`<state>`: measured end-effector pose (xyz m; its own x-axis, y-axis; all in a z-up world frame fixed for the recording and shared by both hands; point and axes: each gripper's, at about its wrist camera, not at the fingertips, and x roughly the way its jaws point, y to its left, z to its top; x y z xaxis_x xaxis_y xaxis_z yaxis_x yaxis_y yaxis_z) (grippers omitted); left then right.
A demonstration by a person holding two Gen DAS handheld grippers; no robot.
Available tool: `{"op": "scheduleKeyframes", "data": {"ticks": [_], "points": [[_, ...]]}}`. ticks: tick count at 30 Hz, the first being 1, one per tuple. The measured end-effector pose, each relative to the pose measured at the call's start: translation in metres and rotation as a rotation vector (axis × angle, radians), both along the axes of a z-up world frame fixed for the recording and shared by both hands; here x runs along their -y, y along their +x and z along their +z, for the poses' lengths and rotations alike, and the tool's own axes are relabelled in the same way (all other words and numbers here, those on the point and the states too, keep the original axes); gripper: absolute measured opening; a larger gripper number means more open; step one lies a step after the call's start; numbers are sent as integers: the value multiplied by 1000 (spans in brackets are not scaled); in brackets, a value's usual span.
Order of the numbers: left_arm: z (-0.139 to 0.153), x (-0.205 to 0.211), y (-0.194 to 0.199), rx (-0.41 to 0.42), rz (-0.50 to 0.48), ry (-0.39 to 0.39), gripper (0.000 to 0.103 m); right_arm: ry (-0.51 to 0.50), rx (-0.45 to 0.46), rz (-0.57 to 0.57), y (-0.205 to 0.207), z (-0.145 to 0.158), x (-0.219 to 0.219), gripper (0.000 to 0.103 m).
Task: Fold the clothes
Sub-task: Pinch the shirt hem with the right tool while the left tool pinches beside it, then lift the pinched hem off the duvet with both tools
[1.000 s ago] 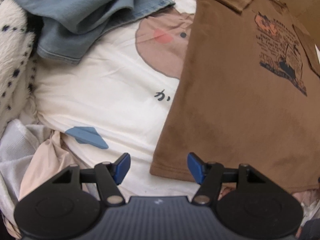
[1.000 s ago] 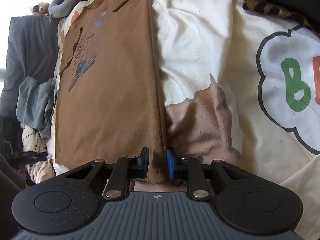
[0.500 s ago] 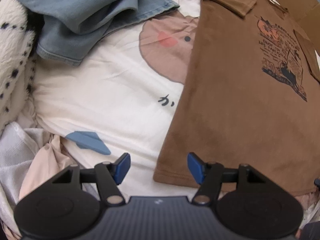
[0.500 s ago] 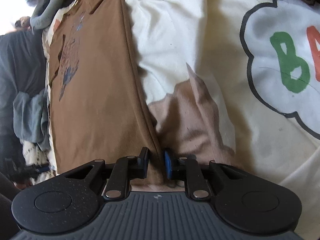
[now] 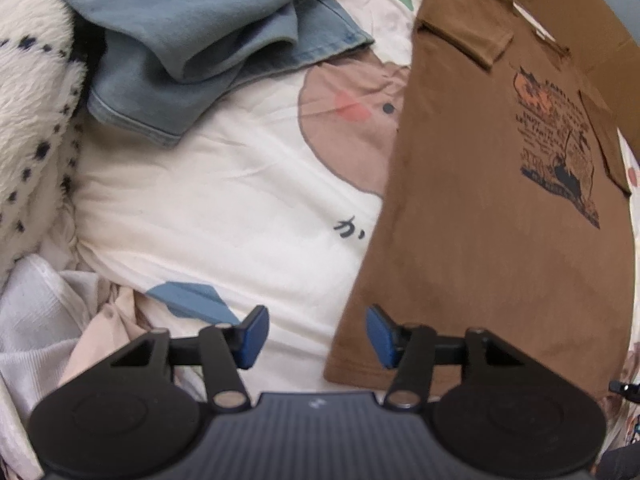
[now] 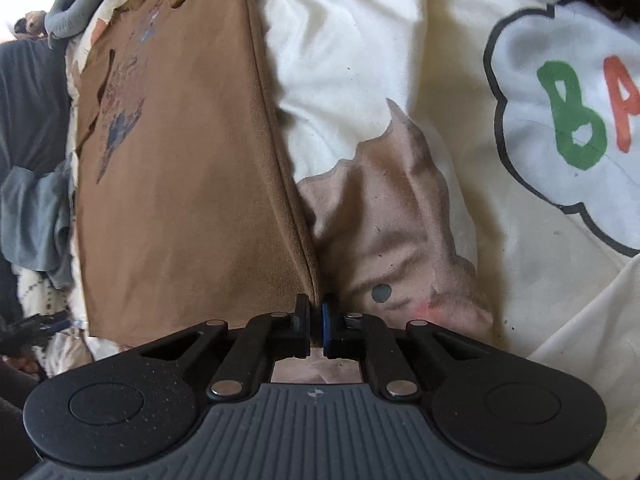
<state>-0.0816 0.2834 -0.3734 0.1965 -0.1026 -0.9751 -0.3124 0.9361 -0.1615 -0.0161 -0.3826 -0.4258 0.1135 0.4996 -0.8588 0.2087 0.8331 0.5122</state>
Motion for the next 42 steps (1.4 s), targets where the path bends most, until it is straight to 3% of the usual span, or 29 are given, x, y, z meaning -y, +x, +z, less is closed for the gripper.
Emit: {"op": "scheduleKeyframes", "data": {"ticks": [11, 17, 30, 35, 42], "points": [[-26, -4, -10, -6, 9, -70, 25, -148, -6, 37, 4, 19, -11, 3], [-41, 4, -19, 4, 16, -118, 24, -190, -15, 37, 7, 23, -25, 3], [-62, 38, -29, -3, -32, -44, 18, -232, -25, 58, 11, 26, -38, 3], [-54, 39, -28, -11, -19, -30, 5, -231, -15, 63, 10, 31, -38, 3], [-11, 31, -31, 4, 32, -75, 4, -220, 8, 78, 12, 49, -40, 2]]}}
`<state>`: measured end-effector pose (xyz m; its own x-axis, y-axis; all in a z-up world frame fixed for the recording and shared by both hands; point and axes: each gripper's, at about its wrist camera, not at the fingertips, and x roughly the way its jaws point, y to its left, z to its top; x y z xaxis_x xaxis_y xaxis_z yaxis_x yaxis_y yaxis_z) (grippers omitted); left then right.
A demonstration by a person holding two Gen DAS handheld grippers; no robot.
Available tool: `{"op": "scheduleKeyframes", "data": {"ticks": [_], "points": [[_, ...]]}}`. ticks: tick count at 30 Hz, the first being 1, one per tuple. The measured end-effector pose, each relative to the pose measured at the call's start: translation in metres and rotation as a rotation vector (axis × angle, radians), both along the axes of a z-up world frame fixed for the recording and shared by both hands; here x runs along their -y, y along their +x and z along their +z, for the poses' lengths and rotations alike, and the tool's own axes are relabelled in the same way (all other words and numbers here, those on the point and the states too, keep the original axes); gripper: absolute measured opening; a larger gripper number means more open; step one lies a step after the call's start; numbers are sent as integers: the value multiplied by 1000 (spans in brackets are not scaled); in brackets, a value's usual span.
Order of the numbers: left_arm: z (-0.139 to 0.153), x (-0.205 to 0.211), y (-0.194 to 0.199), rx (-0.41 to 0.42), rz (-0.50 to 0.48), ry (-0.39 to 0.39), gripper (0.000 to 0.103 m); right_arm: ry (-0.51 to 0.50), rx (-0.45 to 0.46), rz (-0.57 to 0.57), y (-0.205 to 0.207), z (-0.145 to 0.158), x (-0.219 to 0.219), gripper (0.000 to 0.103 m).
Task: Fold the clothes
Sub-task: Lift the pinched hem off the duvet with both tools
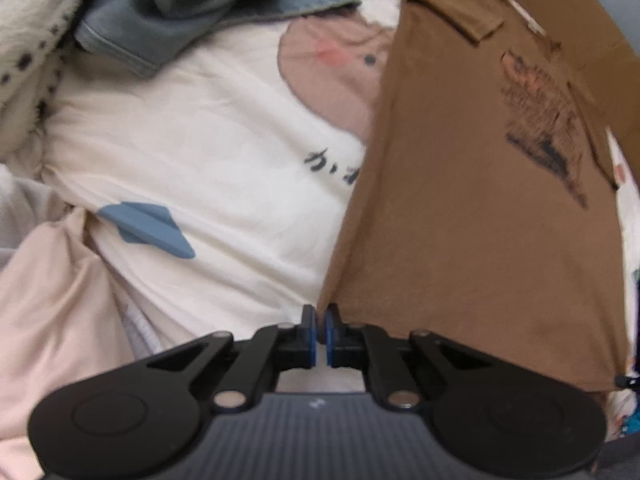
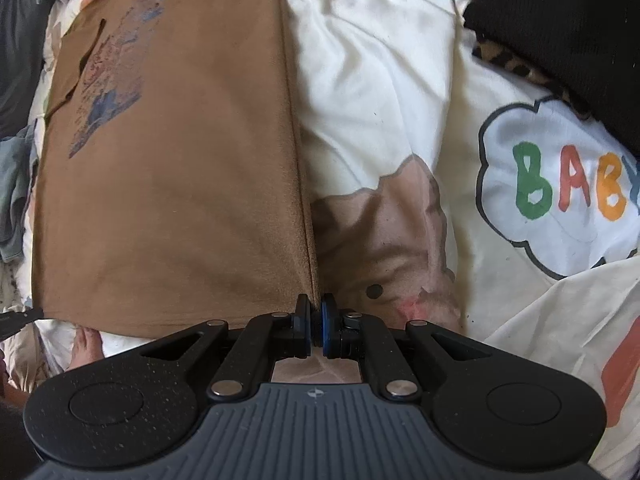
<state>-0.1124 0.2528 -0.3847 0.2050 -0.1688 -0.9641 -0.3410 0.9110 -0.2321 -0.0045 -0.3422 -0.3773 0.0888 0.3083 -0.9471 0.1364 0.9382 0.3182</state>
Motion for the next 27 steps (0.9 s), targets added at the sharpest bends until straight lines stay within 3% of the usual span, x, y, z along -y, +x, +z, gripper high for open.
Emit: {"op": "scheduleKeyframes", "data": {"ticks": [11, 20, 27], "points": [[65, -6, 4, 22, -46, -17, 4, -13, 70, 65, -3, 47, -3, 2], [81, -9, -9, 12, -89, -18, 4, -27, 72, 40, -17, 65, -3, 2], [73, -5, -34, -46, -93, -35, 4, -20, 55, 9, -44, 61, -7, 2]]}}
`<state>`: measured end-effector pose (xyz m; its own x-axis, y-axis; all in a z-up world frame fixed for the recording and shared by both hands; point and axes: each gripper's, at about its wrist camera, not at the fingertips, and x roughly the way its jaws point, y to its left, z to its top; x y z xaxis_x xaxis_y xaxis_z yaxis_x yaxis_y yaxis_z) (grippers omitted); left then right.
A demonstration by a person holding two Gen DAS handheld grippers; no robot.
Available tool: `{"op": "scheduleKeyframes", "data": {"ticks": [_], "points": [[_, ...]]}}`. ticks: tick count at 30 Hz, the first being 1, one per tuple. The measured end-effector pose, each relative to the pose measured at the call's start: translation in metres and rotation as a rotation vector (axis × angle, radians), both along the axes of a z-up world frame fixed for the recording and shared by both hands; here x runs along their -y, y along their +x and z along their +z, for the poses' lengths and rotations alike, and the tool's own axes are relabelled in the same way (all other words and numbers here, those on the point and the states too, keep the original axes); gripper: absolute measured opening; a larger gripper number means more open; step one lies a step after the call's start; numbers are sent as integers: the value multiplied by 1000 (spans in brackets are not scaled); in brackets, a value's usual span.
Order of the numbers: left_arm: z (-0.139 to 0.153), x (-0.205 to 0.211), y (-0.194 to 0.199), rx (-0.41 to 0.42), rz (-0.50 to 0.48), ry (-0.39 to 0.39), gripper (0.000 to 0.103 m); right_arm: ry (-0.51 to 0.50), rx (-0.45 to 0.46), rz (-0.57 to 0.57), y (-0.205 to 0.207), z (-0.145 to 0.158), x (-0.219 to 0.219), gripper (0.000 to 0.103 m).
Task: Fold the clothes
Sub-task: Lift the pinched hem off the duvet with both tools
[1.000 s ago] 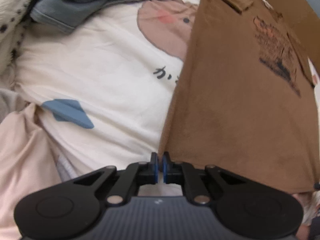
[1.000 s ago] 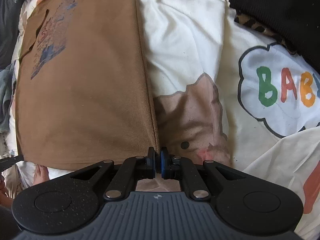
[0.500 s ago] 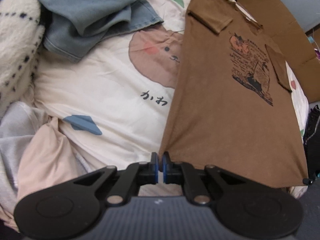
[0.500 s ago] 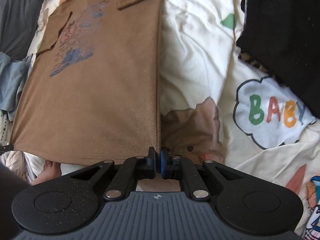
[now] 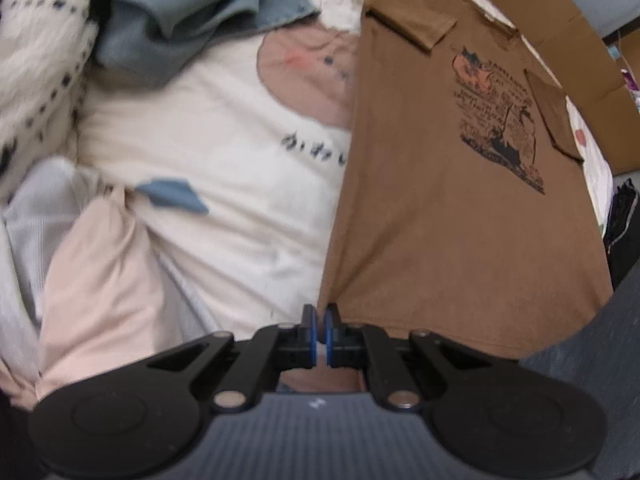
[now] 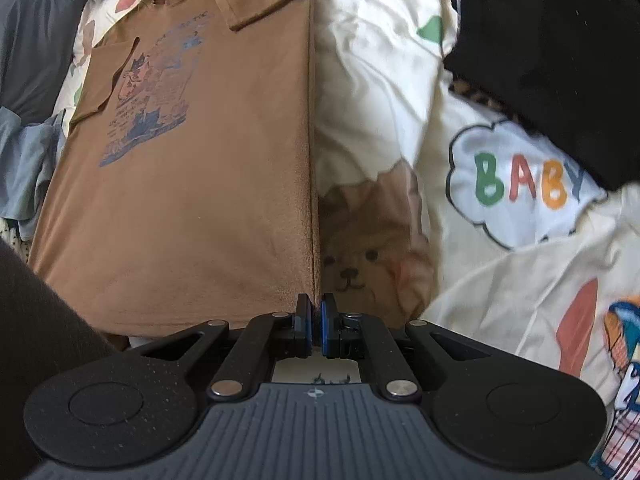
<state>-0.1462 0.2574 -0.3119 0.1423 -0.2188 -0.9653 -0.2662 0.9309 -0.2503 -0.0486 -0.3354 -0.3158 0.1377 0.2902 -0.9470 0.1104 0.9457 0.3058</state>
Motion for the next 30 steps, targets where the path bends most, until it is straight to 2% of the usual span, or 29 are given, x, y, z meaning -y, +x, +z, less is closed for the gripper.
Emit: {"op": "scheduleKeyframes", "data": {"ticks": [6, 12, 21, 30], "points": [[-4, 12, -18, -55, -37, 11, 4, 23, -27, -52, -28, -10, 6, 2], [-2, 9, -25, -61, 1, 5, 4, 43, -24, -89, -43, -12, 16, 2], [33, 9, 3, 43, 25, -17, 4, 71, 53, -105, -26, 13, 20, 2], [82, 6, 43, 197, 56, -49, 4, 111, 192, -113, 13, 68, 23, 2]]}}
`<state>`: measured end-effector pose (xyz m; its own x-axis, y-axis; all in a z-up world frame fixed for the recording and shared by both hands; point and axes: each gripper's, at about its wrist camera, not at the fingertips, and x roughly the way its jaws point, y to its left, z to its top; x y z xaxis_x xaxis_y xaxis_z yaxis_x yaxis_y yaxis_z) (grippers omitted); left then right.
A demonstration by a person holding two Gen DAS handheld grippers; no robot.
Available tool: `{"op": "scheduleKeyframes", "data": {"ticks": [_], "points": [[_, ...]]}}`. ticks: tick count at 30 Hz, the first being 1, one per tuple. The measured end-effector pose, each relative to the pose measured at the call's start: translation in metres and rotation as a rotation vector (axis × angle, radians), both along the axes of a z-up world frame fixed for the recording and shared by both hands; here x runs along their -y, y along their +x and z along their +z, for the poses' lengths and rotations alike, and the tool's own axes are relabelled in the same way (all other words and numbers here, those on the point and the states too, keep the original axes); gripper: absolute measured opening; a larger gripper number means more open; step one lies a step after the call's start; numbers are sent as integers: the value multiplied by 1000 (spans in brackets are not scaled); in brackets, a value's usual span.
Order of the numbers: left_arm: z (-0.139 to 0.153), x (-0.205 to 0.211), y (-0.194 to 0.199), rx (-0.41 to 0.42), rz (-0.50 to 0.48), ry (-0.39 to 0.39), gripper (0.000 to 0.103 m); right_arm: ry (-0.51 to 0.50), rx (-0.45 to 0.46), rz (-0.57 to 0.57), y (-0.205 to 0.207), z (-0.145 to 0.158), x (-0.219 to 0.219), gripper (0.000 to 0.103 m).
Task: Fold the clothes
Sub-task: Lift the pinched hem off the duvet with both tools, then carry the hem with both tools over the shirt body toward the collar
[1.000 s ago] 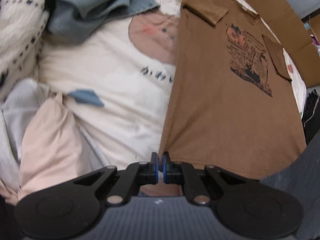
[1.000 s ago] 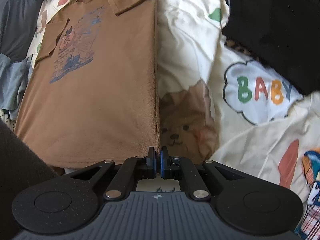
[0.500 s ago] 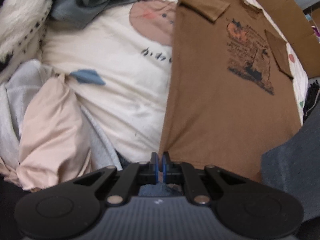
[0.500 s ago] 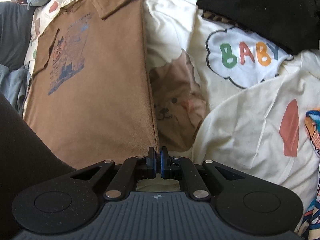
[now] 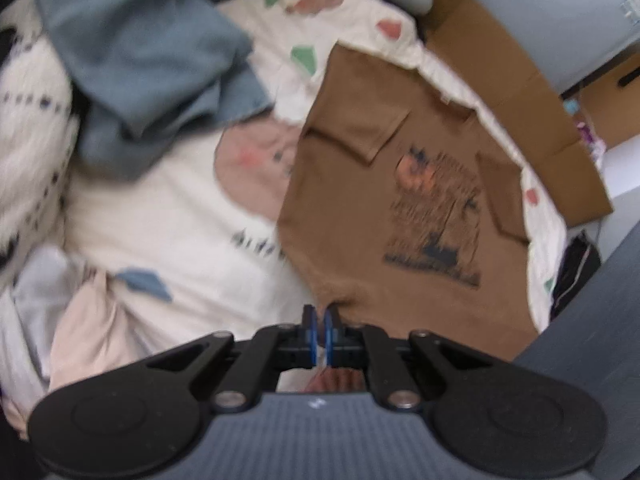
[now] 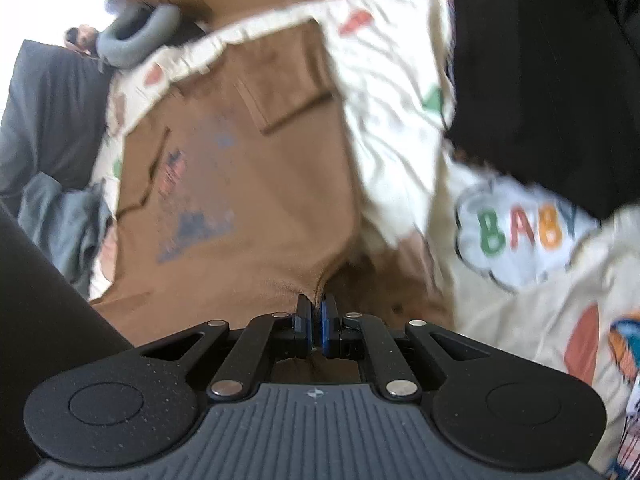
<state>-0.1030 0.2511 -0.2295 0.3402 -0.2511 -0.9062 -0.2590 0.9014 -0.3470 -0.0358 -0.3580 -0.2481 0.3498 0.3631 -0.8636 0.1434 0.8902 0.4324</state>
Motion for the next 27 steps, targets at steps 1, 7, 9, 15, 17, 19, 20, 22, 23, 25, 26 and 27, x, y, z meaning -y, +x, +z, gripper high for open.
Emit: {"op": "scheduleKeyframes", "data": {"ticks": [1, 7, 9, 15, 17, 19, 20, 22, 23, 25, 26, 27], "points": [[5, -1, 4, 16, 0, -1, 4, -1, 13, 4, 5, 5, 0, 2], [26, -2, 31, 87, 6, -11, 4, -7, 76, 19, 33, 31, 1, 2], [31, -3, 40, 105, 6, -14, 4, -13, 93, 22, 42, 37, 3, 2], [45, -1, 73, 159, 3, -12, 4, -10, 136, 16, 70, 51, 8, 2], [47, -1, 83, 171, 1, -12, 4, -8, 147, 18, 80, 54, 7, 2], [48, -1, 95, 182, -2, -9, 4, -9, 154, 22, 91, 54, 7, 2], [49, 0, 101, 187, -4, -8, 4, -9, 156, 24, 96, 54, 6, 2], [48, 0, 114, 199, 3, -8, 4, -11, 160, 27, 108, 54, 6, 2], [47, 0, 120, 202, 8, -7, 4, -12, 161, 29, 114, 54, 5, 2], [44, 2, 133, 210, 5, 4, 4, -17, 164, 31, 126, 53, 5, 2], [43, 2, 139, 213, 5, 6, 4, -19, 165, 31, 133, 53, 5, 2], [42, 2, 145, 216, 4, 8, 4, -20, 167, 31, 139, 52, 5, 2]]}}
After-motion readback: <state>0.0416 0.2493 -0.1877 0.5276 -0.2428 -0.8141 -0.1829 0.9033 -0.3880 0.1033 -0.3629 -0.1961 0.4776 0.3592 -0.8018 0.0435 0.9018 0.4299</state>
